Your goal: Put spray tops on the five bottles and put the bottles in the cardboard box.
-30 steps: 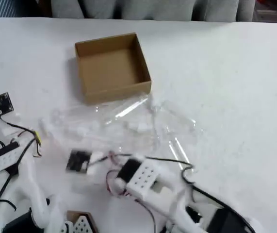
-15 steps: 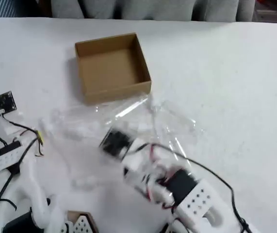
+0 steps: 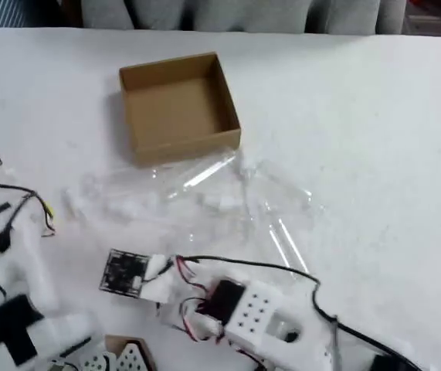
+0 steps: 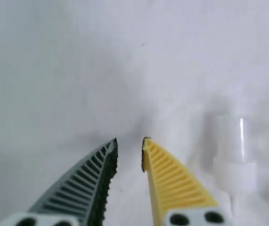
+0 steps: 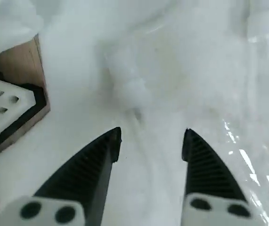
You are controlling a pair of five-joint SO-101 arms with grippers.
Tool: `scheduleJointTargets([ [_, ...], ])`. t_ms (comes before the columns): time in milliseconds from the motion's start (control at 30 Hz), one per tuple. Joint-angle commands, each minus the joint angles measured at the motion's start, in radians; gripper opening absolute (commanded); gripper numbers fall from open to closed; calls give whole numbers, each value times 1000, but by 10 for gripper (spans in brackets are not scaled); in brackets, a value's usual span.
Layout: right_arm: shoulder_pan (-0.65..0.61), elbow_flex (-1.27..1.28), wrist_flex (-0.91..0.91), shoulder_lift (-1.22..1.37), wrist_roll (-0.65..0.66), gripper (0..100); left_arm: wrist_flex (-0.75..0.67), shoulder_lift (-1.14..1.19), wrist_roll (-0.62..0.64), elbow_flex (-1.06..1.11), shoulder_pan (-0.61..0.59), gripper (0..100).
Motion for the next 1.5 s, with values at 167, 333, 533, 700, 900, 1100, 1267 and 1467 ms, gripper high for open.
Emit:
scheduleJointTargets([
  [167, -35, -180, -64, 263, -3, 283, 68, 82, 15, -135, -10, 103],
  [333, -41, -278, -64, 404, -3, 284, 60, 88, 15, -137, -10, 105],
  [533, -42, -373, -65, 545, -3, 283, 60, 88, 15, -138, -10, 105],
  [700, -44, -460, -56, 647, -3, 283, 60, 88, 15, -138, -10, 105],
  [900, -44, -499, -27, 680, -3, 166, 60, 88, 15, -138, -10, 105],
  [1100, 8, -512, 28, 661, -5, 22, 60, 88, 15, -138, -10, 105],
  [1267, 159, -588, 266, 510, -14, 15, 60, 88, 15, -138, -10, 103],
  [1467, 506, -585, 506, 182, -14, 16, 66, 84, 12, -133, 12, 103],
])
